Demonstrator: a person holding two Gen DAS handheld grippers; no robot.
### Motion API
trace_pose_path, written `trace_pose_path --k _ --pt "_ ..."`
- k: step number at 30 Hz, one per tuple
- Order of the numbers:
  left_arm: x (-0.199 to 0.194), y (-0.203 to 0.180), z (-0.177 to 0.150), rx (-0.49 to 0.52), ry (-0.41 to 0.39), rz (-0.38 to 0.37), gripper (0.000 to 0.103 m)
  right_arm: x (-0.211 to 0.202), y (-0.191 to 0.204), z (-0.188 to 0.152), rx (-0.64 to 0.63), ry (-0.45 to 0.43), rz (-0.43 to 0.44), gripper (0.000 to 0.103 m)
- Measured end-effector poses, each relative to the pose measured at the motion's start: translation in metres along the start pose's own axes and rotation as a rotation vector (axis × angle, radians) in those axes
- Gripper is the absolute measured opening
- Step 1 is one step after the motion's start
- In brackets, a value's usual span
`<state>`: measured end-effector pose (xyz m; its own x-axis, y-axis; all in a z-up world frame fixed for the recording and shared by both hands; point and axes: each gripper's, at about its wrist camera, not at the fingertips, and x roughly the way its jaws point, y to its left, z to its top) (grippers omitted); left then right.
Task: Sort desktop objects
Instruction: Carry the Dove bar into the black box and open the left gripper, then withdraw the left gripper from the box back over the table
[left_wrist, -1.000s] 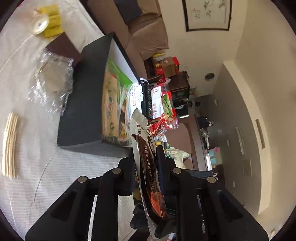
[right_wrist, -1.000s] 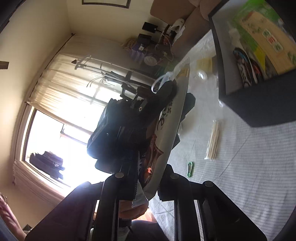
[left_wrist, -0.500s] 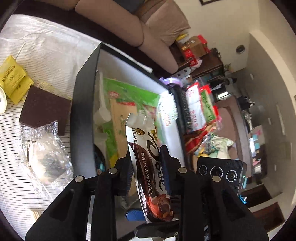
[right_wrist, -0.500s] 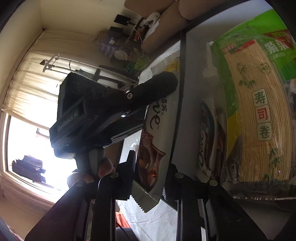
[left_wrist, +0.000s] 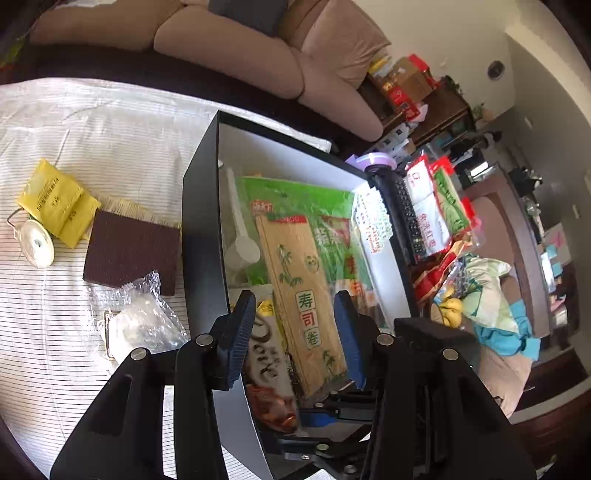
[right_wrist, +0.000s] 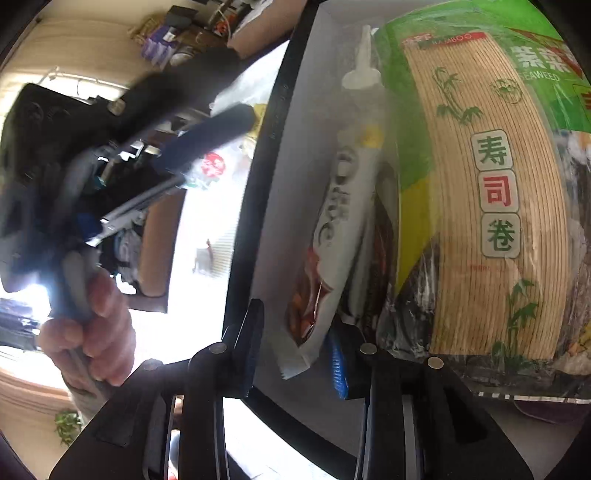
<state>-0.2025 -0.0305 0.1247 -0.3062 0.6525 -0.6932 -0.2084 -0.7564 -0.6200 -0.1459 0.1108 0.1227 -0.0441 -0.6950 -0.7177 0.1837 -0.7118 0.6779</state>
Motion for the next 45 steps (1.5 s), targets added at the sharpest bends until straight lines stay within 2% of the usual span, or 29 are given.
trace_pose_path --k 3,5,8,13,15,16,17,22,30,33,35,37,45 --pt "-0.008 0.001 0.001 0.007 -0.001 -0.001 0.042 -0.005 0.003 -0.002 -0.033 0.002 -0.069 0.044" --pt "-0.014 0.001 -0.003 0.019 -0.003 0.008 0.042 -0.012 0.002 -0.004 -0.036 -0.010 -0.076 0.050" --pt "-0.024 0.002 -0.009 0.032 -0.003 0.036 0.043 -0.023 0.007 -0.008 -0.072 -0.036 -0.143 0.052" --pt "-0.043 0.011 -0.035 0.043 -0.023 0.082 0.054 -0.039 0.021 -0.015 -0.131 -0.102 -0.175 0.055" --pt "-0.051 0.015 -0.048 0.042 -0.031 0.100 0.061 -0.042 0.028 -0.020 -0.156 -0.132 -0.191 0.064" --pt "-0.053 0.017 -0.055 0.043 -0.033 0.110 0.065 -0.042 0.030 -0.023 -0.168 -0.144 -0.207 0.074" --pt "-0.055 0.016 -0.062 0.045 -0.029 0.122 0.066 -0.041 0.032 -0.026 -0.181 -0.152 -0.226 0.078" --pt "-0.055 0.012 -0.087 0.050 -0.006 0.143 0.066 -0.038 0.045 -0.048 -0.212 -0.196 -0.325 0.080" --pt "-0.048 -0.009 -0.112 0.039 -0.003 0.112 0.068 -0.066 0.049 -0.065 -0.219 -0.296 -0.390 0.088" --pt "-0.050 -0.018 -0.118 0.045 -0.015 0.111 0.076 -0.076 0.052 -0.073 -0.212 -0.321 -0.399 0.093" --pt "-0.054 -0.023 -0.121 0.057 -0.030 0.121 0.084 -0.084 0.051 -0.080 -0.205 -0.336 -0.399 0.103" --pt "-0.058 -0.031 -0.125 0.076 -0.046 0.147 0.097 -0.092 0.051 -0.087 -0.208 -0.347 -0.416 0.103" --pt "-0.065 -0.058 -0.142 0.132 -0.062 0.248 0.103 -0.112 0.067 -0.114 -0.282 -0.371 -0.511 0.103"
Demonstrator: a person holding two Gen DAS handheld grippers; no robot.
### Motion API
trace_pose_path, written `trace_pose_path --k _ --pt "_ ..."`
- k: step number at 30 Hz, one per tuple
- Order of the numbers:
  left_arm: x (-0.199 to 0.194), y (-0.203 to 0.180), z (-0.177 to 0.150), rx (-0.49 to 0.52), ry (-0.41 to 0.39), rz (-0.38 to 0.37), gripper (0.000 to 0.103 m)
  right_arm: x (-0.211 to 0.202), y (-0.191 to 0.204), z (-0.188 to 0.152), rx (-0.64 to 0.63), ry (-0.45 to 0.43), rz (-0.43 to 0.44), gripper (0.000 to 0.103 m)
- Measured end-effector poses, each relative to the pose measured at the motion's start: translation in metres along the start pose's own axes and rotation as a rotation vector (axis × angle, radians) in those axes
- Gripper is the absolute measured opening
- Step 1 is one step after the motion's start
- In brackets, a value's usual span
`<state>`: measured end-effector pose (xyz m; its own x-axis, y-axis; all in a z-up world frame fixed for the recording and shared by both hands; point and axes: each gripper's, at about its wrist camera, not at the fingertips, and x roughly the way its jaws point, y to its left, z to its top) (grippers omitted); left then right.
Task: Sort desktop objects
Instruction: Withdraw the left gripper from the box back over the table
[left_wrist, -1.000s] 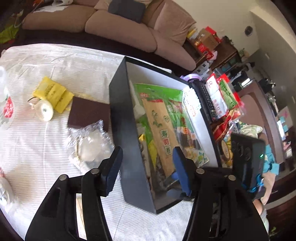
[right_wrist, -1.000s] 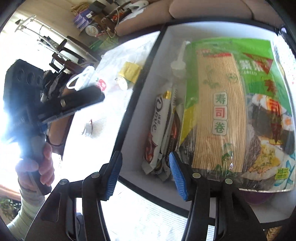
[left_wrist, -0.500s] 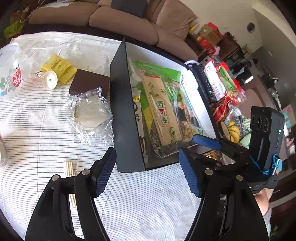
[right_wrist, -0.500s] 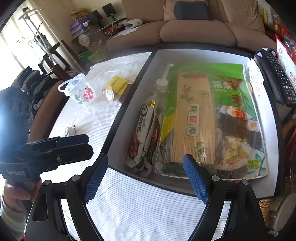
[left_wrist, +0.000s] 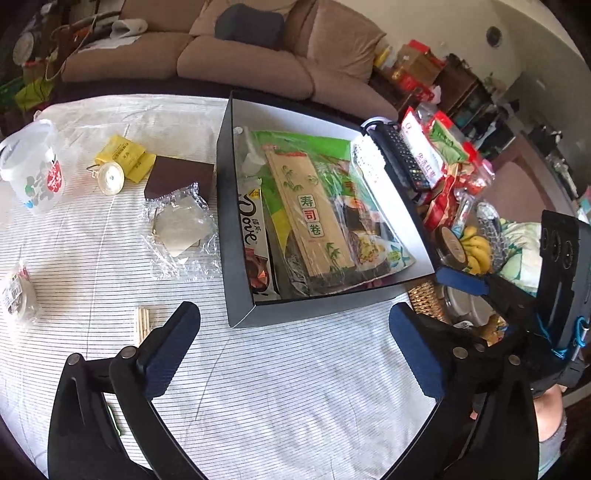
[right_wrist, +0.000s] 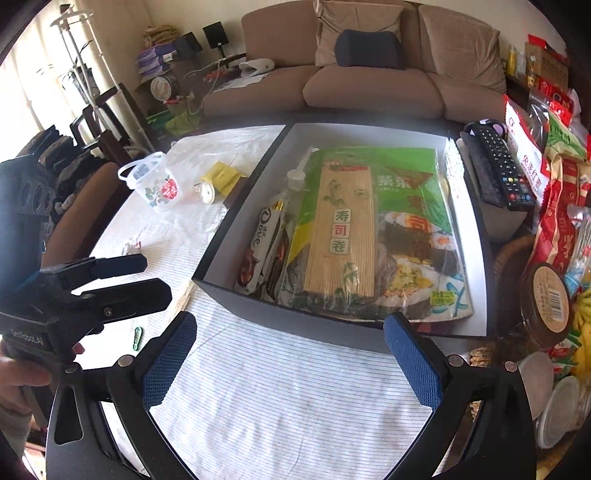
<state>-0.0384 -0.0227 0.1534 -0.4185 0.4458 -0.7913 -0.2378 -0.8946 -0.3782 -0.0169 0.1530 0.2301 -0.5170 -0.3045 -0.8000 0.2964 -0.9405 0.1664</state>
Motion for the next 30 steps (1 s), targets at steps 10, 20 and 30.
trace_pose_path --k 10,20,30 --pt "-0.028 -0.030 -0.030 0.098 -0.042 0.140 0.103 -0.029 0.002 -0.023 -0.011 -0.034 -0.001 0.103" --pt "-0.060 -0.038 -0.067 0.115 -0.089 0.221 0.103 -0.062 0.020 -0.058 -0.035 -0.075 -0.022 0.103" --pt "-0.079 -0.025 -0.113 0.150 -0.142 0.344 0.103 -0.072 0.058 -0.093 -0.026 -0.133 -0.028 0.103"
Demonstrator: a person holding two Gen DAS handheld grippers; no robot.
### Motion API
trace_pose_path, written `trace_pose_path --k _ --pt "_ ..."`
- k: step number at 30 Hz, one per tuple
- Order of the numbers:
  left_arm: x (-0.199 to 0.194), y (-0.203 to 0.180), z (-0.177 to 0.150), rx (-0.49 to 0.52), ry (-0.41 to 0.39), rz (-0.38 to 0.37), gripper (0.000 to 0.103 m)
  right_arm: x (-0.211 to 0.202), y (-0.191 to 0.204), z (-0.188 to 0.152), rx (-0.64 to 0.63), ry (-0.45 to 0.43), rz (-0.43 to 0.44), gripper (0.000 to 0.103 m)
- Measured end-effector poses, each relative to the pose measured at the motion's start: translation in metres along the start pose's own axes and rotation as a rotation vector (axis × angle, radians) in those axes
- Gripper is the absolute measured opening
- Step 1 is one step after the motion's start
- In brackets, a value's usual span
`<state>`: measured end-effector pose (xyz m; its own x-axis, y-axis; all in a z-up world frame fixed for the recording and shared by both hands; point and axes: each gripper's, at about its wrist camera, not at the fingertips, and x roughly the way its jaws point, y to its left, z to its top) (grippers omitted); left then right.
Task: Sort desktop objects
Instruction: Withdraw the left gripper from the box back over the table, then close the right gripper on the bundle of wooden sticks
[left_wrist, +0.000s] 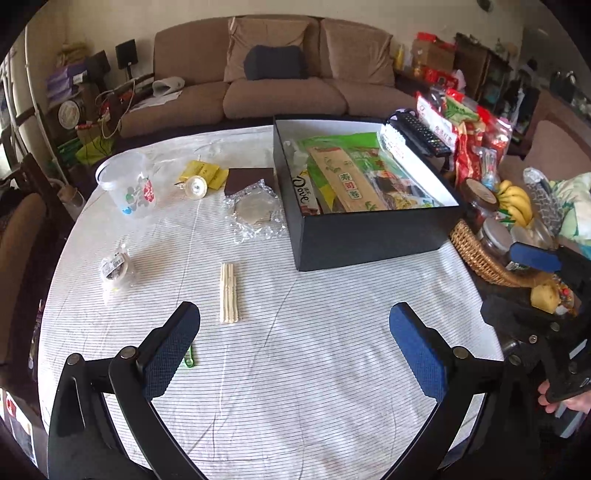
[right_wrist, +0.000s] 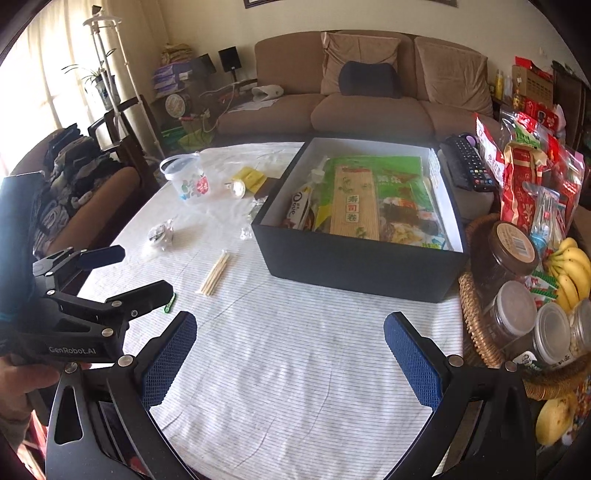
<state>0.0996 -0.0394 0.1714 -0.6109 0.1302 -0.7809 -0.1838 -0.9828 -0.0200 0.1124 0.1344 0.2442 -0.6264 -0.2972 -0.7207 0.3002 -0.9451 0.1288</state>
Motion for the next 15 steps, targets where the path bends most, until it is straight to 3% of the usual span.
trace_pose_path --k 4,11,15 --pt "0.001 0.019 -0.025 -0.029 -0.005 0.029 0.103 0.010 0.010 -0.018 0.037 -0.025 -0.048 0.103" --pt "0.004 0.073 -0.059 -0.141 0.008 0.041 0.103 0.018 0.009 -0.042 0.151 -0.078 -0.057 0.103" --pt "0.012 0.114 -0.077 -0.213 0.018 0.069 0.103 0.023 0.021 -0.047 0.136 -0.073 -0.063 0.103"
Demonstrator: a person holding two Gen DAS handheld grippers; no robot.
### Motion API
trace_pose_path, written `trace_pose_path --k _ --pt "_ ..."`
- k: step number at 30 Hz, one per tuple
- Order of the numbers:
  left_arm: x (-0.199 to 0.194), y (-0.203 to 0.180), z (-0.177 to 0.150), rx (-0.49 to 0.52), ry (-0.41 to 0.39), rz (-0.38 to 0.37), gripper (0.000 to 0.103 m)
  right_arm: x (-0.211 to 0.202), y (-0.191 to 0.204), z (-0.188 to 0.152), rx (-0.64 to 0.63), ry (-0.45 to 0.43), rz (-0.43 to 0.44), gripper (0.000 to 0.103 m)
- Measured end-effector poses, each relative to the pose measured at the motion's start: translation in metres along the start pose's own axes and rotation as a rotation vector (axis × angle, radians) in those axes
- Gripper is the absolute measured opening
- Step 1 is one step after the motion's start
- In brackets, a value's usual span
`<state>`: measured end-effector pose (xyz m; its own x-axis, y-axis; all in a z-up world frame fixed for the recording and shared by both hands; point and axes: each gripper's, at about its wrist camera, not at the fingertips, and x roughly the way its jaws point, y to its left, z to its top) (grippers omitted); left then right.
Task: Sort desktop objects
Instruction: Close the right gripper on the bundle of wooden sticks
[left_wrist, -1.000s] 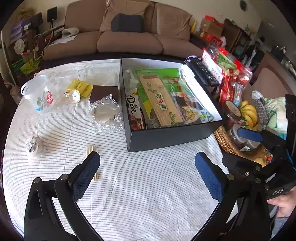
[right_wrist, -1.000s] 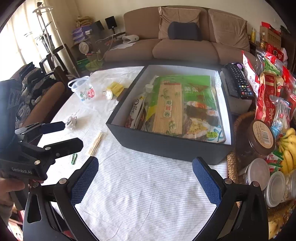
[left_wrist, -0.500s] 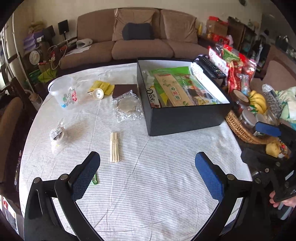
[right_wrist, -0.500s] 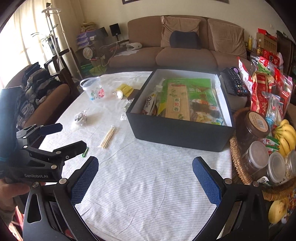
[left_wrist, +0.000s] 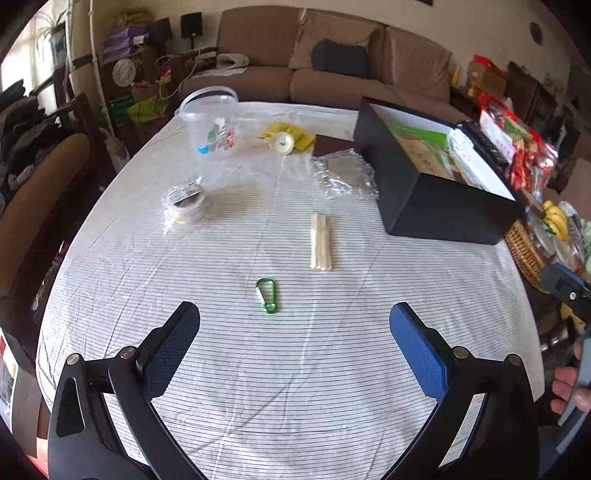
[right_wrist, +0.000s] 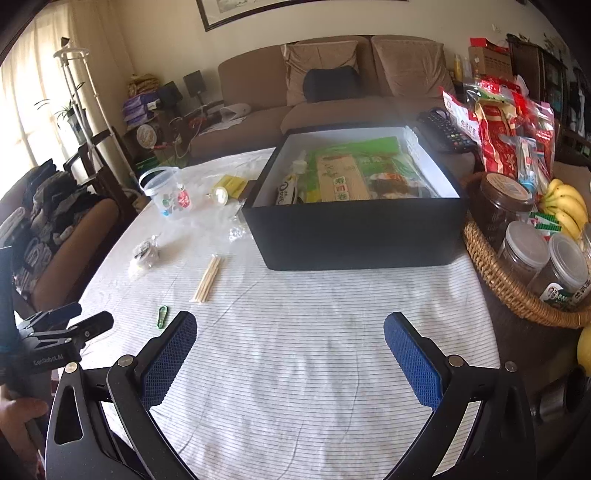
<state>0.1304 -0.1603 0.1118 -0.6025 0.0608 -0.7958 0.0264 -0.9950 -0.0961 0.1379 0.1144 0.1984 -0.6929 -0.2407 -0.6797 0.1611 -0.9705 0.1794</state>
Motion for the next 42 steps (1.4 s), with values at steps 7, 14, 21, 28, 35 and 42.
trace_pose_path --k 7,14,21,28,35,42 --pt "0.034 0.052 -0.016 -0.083 0.072 0.000 0.103 0.025 0.026 -0.011 -0.035 0.041 0.016 0.103" --pt "0.059 0.042 -0.014 -0.012 0.077 -0.006 0.102 0.053 0.053 -0.015 -0.036 0.067 0.046 0.103" --pt "0.074 0.047 0.004 -0.059 0.057 -0.042 0.102 0.086 0.072 -0.007 -0.032 0.075 0.128 0.103" --pt "0.069 0.097 0.043 -0.158 -0.036 0.042 0.102 0.149 0.112 -0.007 -0.070 0.118 0.142 0.089" --pt "0.081 0.132 0.054 -0.281 -0.008 -0.007 0.102 0.212 0.133 0.000 -0.063 0.134 0.086 0.067" --pt "0.081 0.139 0.057 -0.317 0.009 -0.043 0.102 0.239 0.144 -0.001 -0.186 0.132 -0.013 0.035"
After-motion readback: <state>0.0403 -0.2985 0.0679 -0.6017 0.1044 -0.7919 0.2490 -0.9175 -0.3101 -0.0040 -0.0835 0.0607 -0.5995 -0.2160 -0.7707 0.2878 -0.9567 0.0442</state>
